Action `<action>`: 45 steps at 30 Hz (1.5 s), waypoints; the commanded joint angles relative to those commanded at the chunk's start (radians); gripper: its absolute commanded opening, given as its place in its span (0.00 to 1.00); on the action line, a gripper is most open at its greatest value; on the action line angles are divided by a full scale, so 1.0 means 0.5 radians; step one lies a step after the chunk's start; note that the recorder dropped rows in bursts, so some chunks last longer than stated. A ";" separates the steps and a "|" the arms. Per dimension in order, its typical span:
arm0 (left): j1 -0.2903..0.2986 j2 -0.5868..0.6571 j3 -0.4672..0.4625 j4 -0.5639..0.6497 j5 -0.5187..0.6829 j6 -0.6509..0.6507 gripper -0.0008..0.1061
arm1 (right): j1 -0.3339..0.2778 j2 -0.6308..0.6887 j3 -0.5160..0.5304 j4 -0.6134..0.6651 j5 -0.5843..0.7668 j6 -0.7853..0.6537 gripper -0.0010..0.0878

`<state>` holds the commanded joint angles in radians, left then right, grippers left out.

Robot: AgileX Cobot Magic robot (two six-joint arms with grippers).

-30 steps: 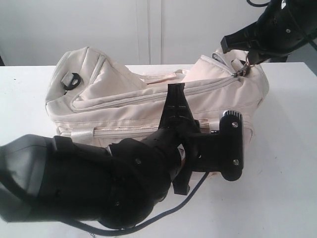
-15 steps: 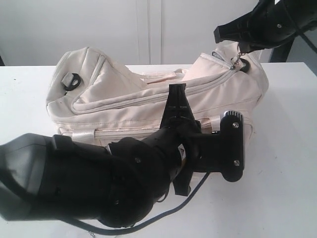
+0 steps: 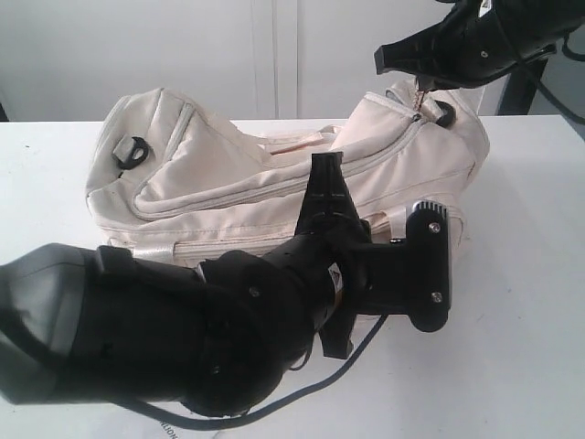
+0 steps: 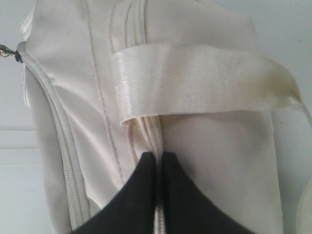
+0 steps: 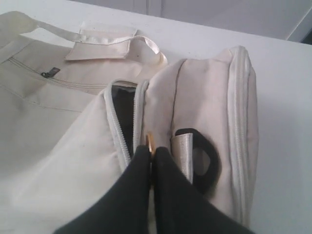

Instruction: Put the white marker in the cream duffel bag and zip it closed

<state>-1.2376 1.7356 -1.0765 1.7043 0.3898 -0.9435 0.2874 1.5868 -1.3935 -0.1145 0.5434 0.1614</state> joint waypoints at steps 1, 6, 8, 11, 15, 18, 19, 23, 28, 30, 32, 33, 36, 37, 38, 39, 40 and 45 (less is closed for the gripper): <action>0.000 0.000 0.000 0.000 0.008 0.000 0.01 | 0.000 -0.017 0.000 0.066 0.111 0.000 0.01; 0.000 0.000 0.000 0.000 0.008 0.000 0.01 | 0.004 -0.059 0.000 0.258 0.527 -0.005 0.01; 0.000 0.000 0.000 0.000 0.018 0.000 0.01 | 0.004 -0.088 0.000 0.266 0.552 -0.005 0.01; 0.000 0.000 0.000 -0.008 0.055 0.059 0.02 | 0.004 -0.098 0.000 0.289 0.570 -0.005 0.01; 0.000 0.000 0.000 -0.115 0.059 0.139 0.21 | 0.004 -0.098 0.000 0.341 0.585 -0.005 0.01; 0.000 0.000 0.000 -0.319 0.075 0.297 0.23 | 0.004 -0.098 0.000 0.341 0.585 -0.005 0.01; 0.000 -0.004 0.000 -0.410 0.091 0.373 0.23 | 0.004 -0.098 0.000 0.341 0.585 -0.005 0.01; -0.004 -0.004 0.000 -0.690 0.096 0.672 0.23 | 0.004 -0.098 0.000 0.340 0.585 -0.009 0.01; -0.004 -0.027 -0.002 -0.707 0.096 0.739 0.25 | 0.004 -0.098 0.000 0.340 0.569 -0.009 0.01; -0.016 -0.063 -0.002 -0.707 0.096 0.739 0.30 | 0.004 -0.098 0.000 0.340 0.564 -0.009 0.01; -0.020 -0.105 -0.002 -0.707 0.077 0.739 0.36 | 0.004 -0.098 0.000 0.340 0.560 -0.009 0.01; -0.021 -0.126 -0.002 -0.707 0.051 0.735 0.41 | 0.004 -0.098 0.000 0.340 0.556 -0.009 0.01; -0.021 -0.190 -0.002 -0.707 -0.042 0.708 0.48 | 0.004 -0.098 0.000 0.340 0.556 -0.009 0.01; -0.021 -0.200 -0.002 -0.707 -0.093 0.685 0.50 | 0.004 -0.098 0.000 0.340 0.556 -0.009 0.01; -0.021 -0.213 -0.005 -0.707 -0.161 0.671 0.50 | 0.004 -0.098 0.000 0.340 0.556 -0.009 0.01; -0.021 -0.216 -0.013 -0.707 -0.271 0.658 0.51 | 0.004 -0.098 0.000 0.340 0.556 -0.009 0.01; -0.021 -0.216 -0.028 -0.707 -0.335 0.644 0.51 | 0.004 -0.098 0.000 0.340 0.556 -0.009 0.01; -0.017 -0.148 -0.155 -0.707 -0.443 0.598 0.51 | 0.004 -0.098 0.000 0.340 0.556 -0.009 0.01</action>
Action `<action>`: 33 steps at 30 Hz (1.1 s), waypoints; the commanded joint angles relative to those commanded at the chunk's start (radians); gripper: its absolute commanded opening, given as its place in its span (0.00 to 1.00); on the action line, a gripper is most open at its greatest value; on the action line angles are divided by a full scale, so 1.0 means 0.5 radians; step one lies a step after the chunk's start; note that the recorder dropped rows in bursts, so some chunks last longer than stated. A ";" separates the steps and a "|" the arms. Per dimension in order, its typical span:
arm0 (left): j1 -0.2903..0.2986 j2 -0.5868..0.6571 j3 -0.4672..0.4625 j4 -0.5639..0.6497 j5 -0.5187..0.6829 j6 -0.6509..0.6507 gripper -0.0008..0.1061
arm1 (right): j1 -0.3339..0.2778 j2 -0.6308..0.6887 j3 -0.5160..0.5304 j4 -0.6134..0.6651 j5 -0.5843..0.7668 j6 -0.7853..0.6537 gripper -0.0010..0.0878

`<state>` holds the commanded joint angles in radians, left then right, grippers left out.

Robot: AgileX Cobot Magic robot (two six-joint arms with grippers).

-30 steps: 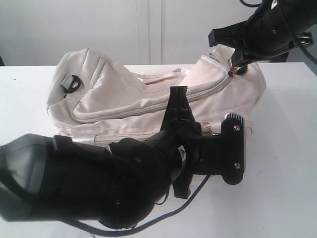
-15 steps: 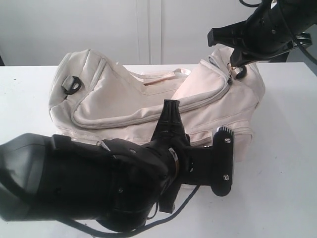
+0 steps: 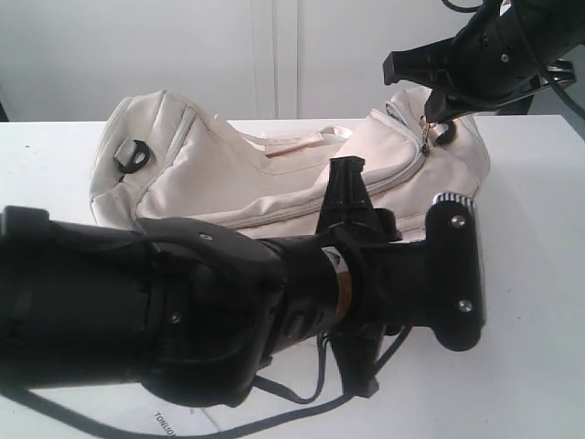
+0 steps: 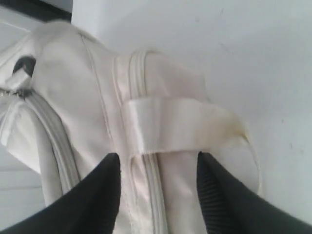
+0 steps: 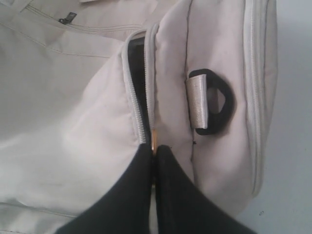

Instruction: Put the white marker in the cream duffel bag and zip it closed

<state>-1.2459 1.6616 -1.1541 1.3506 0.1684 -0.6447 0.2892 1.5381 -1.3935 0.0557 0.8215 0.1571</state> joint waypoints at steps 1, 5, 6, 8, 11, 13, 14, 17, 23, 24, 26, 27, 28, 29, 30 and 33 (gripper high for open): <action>0.005 0.018 -0.028 0.006 0.000 -0.009 0.51 | 0.000 0.000 0.000 0.000 0.000 0.000 0.01; 0.029 0.125 -0.166 0.016 0.000 -0.015 0.51 | 0.000 0.000 0.000 0.000 0.000 0.000 0.01; 0.032 0.153 -0.193 0.016 0.007 -0.020 0.51 | 0.000 0.000 0.000 0.000 0.000 0.000 0.01; 0.035 0.201 -0.231 0.016 0.029 -0.020 0.51 | 0.000 0.000 0.000 0.000 0.000 0.000 0.01; 0.055 0.282 -0.266 0.028 0.022 -0.020 0.51 | 0.000 0.000 0.000 0.000 0.000 0.000 0.01; 0.075 0.339 -0.274 0.043 0.024 -0.020 0.51 | 0.000 0.000 0.000 0.000 0.000 0.000 0.01; 0.086 0.363 -0.278 0.043 0.037 -0.020 0.51 | 0.000 0.000 0.000 0.000 0.000 0.000 0.01; 0.120 0.437 -0.304 0.043 0.084 -0.025 0.51 | 0.000 0.000 0.000 0.000 0.000 0.000 0.01; 0.138 0.494 -0.324 0.049 0.077 -0.018 0.35 | 0.000 0.000 0.000 0.000 0.000 0.000 0.01; 0.138 0.494 -0.324 0.049 0.073 -0.018 0.28 | 0.000 0.000 0.000 0.000 0.000 0.000 0.01; 0.138 0.494 -0.324 0.049 0.074 -0.018 0.12 | 0.000 0.000 0.000 0.000 -0.001 -0.047 0.01; 0.138 0.494 -0.324 0.049 0.087 -0.018 0.04 | 0.000 0.000 0.000 0.000 -0.001 -0.072 0.01; 0.138 0.494 -0.324 0.049 0.103 -0.018 0.01 | 0.000 0.005 0.000 0.000 -0.001 -0.092 0.01; 0.138 0.494 -0.324 0.049 0.113 -0.018 0.01 | 0.000 0.010 0.000 0.000 -0.001 -0.109 0.01; 0.138 0.494 -0.324 0.049 0.123 -0.018 0.01 | 0.000 0.018 0.000 0.000 -0.005 -0.123 0.01; 0.138 0.491 -0.324 0.049 0.134 -0.010 0.01 | 0.000 0.043 0.000 0.000 -0.054 -0.147 0.01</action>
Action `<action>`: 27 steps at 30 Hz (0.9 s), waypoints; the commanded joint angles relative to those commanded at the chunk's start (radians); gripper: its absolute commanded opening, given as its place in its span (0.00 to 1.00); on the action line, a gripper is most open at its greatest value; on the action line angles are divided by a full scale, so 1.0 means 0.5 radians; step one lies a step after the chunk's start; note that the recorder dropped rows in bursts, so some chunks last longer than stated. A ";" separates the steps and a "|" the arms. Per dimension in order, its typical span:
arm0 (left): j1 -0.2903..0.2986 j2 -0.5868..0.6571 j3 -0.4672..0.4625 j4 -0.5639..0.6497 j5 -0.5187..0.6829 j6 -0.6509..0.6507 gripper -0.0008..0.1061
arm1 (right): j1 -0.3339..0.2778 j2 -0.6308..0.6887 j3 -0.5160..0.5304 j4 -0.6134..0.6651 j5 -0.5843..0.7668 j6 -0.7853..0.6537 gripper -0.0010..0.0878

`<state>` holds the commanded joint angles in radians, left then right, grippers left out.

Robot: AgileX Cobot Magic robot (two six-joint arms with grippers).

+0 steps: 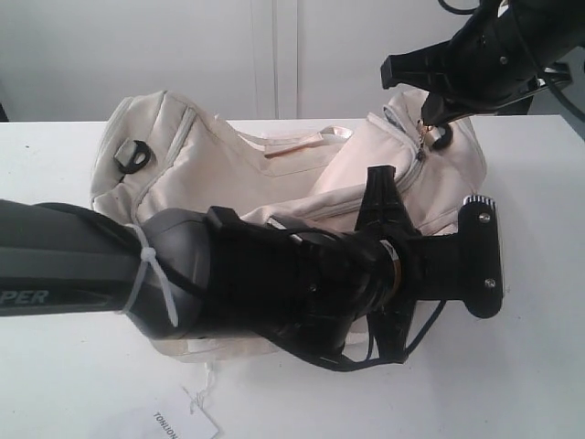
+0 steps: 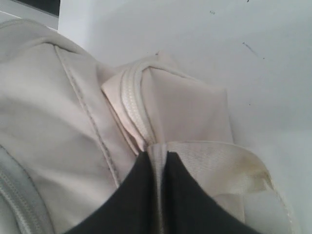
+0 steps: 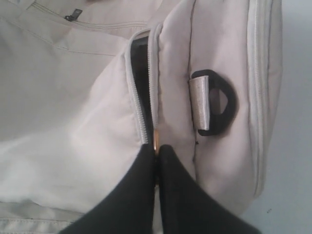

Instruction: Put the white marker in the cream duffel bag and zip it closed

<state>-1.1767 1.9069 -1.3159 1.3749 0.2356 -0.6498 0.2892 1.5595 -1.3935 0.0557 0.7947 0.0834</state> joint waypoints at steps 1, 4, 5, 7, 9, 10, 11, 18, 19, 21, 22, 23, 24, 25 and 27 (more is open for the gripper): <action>0.000 0.000 0.000 0.000 0.000 0.000 0.01 | 0.000 0.010 0.000 0.000 -0.022 0.000 0.01; 0.000 -0.013 0.000 0.000 -0.013 0.000 0.01 | 0.000 0.035 0.000 -0.012 -0.153 -0.015 0.01; 0.000 -0.018 0.000 0.000 -0.013 0.004 0.01 | 0.000 0.040 0.000 -0.012 -0.198 -0.023 0.01; 0.000 -0.028 0.000 -0.005 -0.009 0.004 0.01 | 0.000 0.048 0.000 -0.012 -0.261 -0.023 0.01; 0.000 -0.036 0.000 -0.020 -0.014 0.004 0.01 | 0.000 0.053 0.000 -0.012 -0.288 -0.023 0.01; -0.004 -0.040 0.000 -0.041 -0.023 0.004 0.01 | 0.000 0.061 0.000 -0.012 -0.288 -0.023 0.01; -0.004 -0.044 0.000 -0.057 -0.035 0.008 0.01 | 0.000 0.061 0.000 -0.012 -0.292 -0.023 0.01; -0.004 -0.045 0.017 -0.071 -0.083 0.034 0.01 | -0.004 0.082 0.000 -0.073 -0.377 -0.019 0.01; -0.004 -0.045 0.027 -0.071 -0.061 0.080 0.01 | -0.004 0.082 0.000 -0.111 -0.372 -0.019 0.01; -0.004 -0.045 0.042 -0.096 -0.035 0.113 0.01 | -0.004 0.082 0.000 -0.156 -0.345 -0.019 0.01; -0.004 -0.045 0.059 -0.120 -0.028 0.136 0.01 | -0.004 0.082 0.000 -0.183 -0.337 -0.019 0.01; -0.004 -0.045 0.076 -0.134 -0.028 0.152 0.01 | -0.004 0.082 0.000 -0.212 -0.337 -0.015 0.01; -0.004 -0.045 0.091 -0.143 -0.035 0.168 0.01 | -0.004 0.082 0.000 -0.253 -0.344 0.005 0.01; -0.004 -0.045 0.107 -0.154 -0.050 0.184 0.01 | -0.004 0.082 0.000 -0.299 -0.358 0.037 0.01; -0.004 -0.045 0.134 -0.160 -0.067 0.188 0.01 | -0.004 0.090 0.000 -0.326 -0.391 0.066 0.01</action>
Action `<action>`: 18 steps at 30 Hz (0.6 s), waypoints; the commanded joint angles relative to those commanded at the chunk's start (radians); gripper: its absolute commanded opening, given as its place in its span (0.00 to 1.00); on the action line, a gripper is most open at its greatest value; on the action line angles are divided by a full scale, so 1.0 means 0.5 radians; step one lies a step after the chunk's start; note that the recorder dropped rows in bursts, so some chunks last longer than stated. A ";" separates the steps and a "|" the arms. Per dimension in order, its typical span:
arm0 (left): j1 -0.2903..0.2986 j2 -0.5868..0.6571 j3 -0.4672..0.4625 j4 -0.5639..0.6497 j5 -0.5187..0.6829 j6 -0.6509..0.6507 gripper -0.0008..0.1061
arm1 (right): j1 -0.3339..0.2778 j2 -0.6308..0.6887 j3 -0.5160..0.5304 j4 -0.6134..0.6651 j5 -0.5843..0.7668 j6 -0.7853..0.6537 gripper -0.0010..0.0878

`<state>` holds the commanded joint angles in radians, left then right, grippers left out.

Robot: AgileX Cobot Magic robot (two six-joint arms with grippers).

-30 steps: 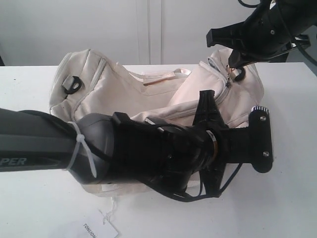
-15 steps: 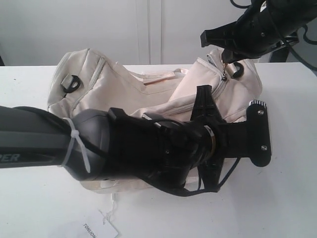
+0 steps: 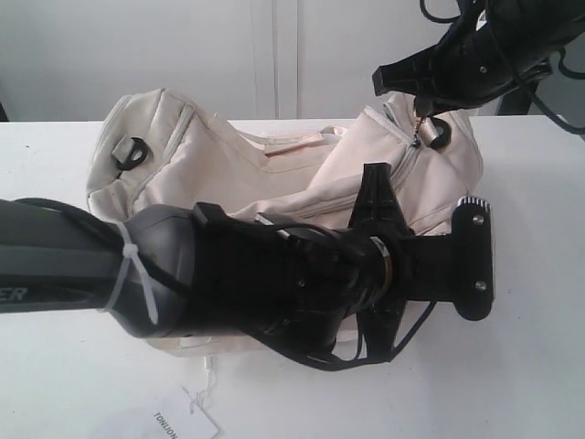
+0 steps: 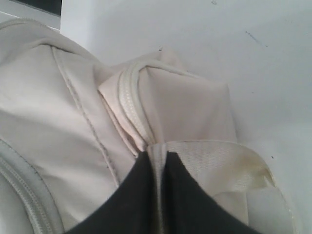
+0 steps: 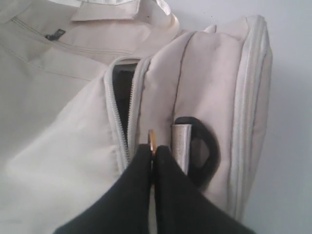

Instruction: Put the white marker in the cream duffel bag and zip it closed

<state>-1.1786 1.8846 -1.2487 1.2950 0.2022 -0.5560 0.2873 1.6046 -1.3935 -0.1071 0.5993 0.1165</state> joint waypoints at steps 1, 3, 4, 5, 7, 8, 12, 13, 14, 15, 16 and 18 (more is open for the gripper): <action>0.000 0.000 0.009 0.000 0.000 0.000 0.01 | 0.000 0.005 0.000 0.000 -0.012 0.000 0.01; 0.000 0.000 0.009 -0.011 0.000 0.000 0.01 | 0.000 0.020 0.000 0.000 -0.036 0.000 0.01; 0.000 0.000 0.009 -0.011 -0.005 0.000 0.01 | 0.000 0.030 0.000 0.000 -0.047 0.000 0.01; 0.000 0.000 0.009 -0.011 -0.015 0.000 0.01 | 0.000 0.047 0.000 0.000 -0.052 0.000 0.01; 0.000 0.000 0.009 -0.011 -0.044 0.000 0.01 | 0.000 0.087 0.000 0.000 -0.082 0.000 0.01; 0.000 0.000 0.009 -0.011 -0.054 0.000 0.01 | 0.000 0.105 0.000 0.000 -0.105 0.000 0.01; 0.000 0.000 0.009 -0.011 -0.072 0.000 0.01 | 0.000 0.132 0.000 0.000 -0.284 0.000 0.01; 0.000 0.000 0.009 -0.011 -0.072 0.000 0.01 | 0.000 0.132 0.000 0.000 -0.346 0.000 0.01; 0.000 0.000 0.009 -0.011 -0.072 0.000 0.01 | 0.000 0.132 0.000 0.000 -0.390 0.000 0.01; 0.000 0.000 0.009 -0.011 -0.072 0.000 0.01 | 0.000 0.132 0.000 0.000 -0.441 0.000 0.01; 0.000 0.000 0.009 -0.011 -0.072 0.000 0.01 | 0.000 0.132 0.000 0.000 -0.480 0.000 0.01; 0.000 0.000 0.009 -0.011 -0.077 0.000 0.01 | 0.000 0.138 0.000 0.000 -0.543 0.000 0.01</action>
<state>-1.1786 1.8846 -1.2440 1.2895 0.1636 -0.5560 0.2873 1.6734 -1.3935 -0.1071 0.3280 0.1165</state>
